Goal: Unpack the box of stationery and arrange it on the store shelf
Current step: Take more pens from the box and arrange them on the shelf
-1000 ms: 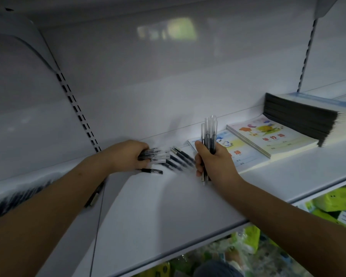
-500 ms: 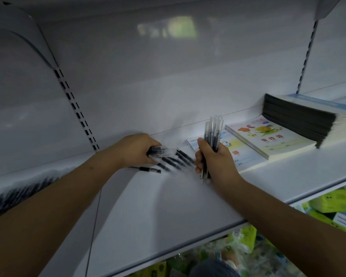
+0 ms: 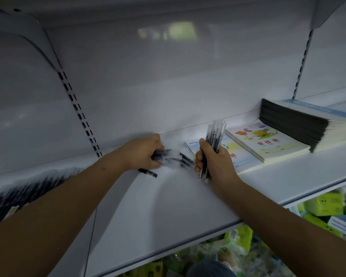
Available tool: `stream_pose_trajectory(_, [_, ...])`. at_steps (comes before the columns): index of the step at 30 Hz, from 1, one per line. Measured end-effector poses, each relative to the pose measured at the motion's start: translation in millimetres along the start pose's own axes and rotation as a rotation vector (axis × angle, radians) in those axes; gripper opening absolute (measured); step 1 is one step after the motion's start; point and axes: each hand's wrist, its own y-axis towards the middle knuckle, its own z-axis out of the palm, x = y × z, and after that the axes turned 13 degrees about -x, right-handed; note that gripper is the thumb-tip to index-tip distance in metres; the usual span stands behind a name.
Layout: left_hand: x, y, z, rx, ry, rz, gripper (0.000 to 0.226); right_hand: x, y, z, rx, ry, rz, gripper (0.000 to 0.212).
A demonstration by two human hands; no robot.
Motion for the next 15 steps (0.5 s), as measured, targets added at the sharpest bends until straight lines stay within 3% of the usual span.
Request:
stream_pose_trajectory(4, [-4.0, -15.3, -22.0, -0.264, -0.170, -0.277, 0.033, 3.7, 1.4, -1.7, -0.004, 0.184, 0.081, 0.023])
stream_pose_trajectory(7, [-13.0, -36.1, -29.5, -0.456, -0.359, -0.498, 0.035, 8.4, 5.3, -0.2, -0.028, 0.162, 0.090, 0.015])
stream_pose_trajectory(10, [-26.2, -57.3, -20.9, -0.631, -0.741, -0.720, 0.035, 22.8, 10.3, 4.9, 0.043, -0.163, -0.021, 0.008])
stream_pose_trajectory(15, [-42.8, -80.4, 9.1, -0.829, -1.393, -1.026, 0.027, 43.5, 32.8, 17.4, 0.201, -0.932, -0.296, 0.017])
